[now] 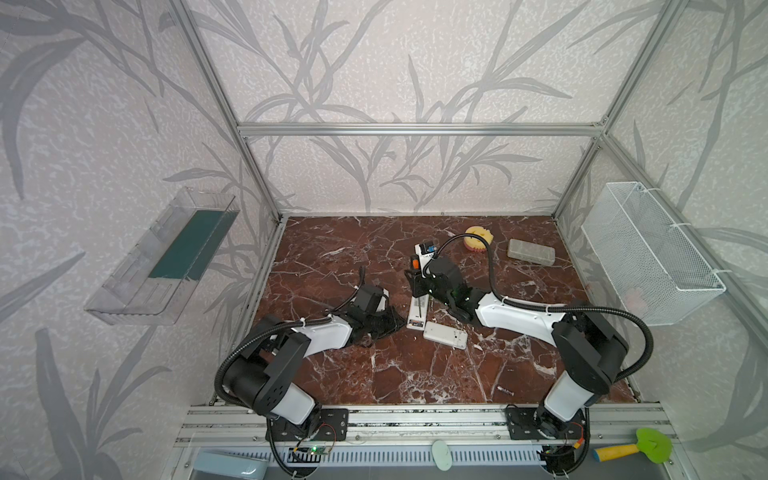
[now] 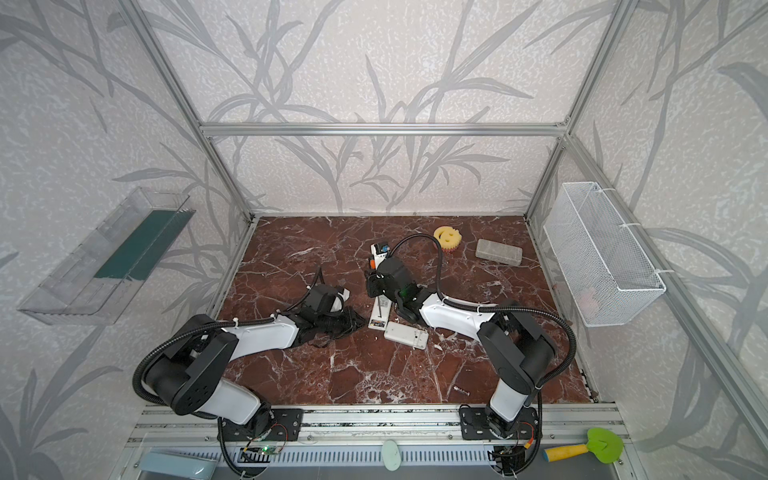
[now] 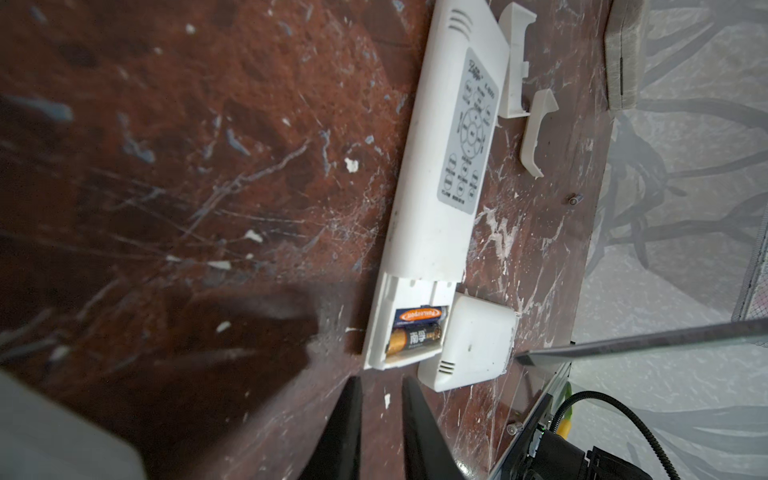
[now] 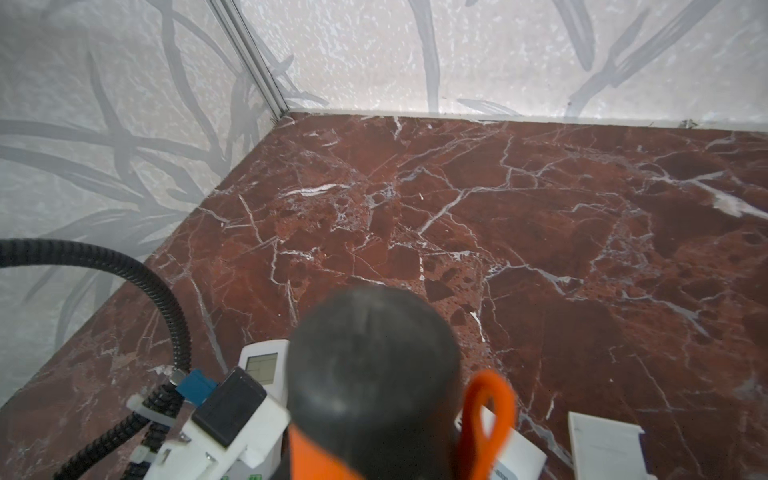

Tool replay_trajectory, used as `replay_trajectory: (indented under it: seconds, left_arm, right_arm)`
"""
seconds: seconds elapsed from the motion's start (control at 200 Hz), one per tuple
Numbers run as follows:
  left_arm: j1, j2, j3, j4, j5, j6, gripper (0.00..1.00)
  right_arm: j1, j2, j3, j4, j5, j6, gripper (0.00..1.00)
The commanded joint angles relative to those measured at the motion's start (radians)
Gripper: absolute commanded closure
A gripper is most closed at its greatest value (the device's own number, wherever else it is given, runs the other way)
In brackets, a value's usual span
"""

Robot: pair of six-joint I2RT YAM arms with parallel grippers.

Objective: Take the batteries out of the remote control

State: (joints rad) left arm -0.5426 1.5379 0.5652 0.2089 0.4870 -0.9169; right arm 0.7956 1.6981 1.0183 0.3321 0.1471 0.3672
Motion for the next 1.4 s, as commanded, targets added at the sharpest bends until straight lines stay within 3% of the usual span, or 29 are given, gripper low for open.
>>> replay_trajectory:
  seconds: [0.0, 0.285, 0.945, 1.185, 1.395]
  left_arm:
    - [-0.003, 0.026, -0.009, 0.014, -0.029, 0.012, 0.82]
    - [-0.005, 0.058, 0.03, -0.038, -0.109, 0.05, 0.85]
    - [-0.09, 0.099, 0.064, 0.082, -0.104, 0.003, 0.85]
    - [-0.092, 0.056, 0.061, 0.069, -0.12, 0.015, 0.84]
    - [-0.07, 0.021, 0.058, 0.06, -0.119, 0.012, 0.79]
  right_arm:
    - [-0.024, 0.003, 0.008, -0.068, 0.093, -0.029, 1.0]
    - [-0.079, 0.114, 0.056, -0.11, 0.058, -0.044, 1.0]
    - [-0.114, 0.303, 0.213, 0.087, -0.298, -0.017, 1.0]
    - [-0.123, 0.279, 0.195, 0.118, -0.326, -0.011, 1.0]
    - [-0.099, 0.117, 0.02, 0.242, -0.246, -0.013, 1.0]
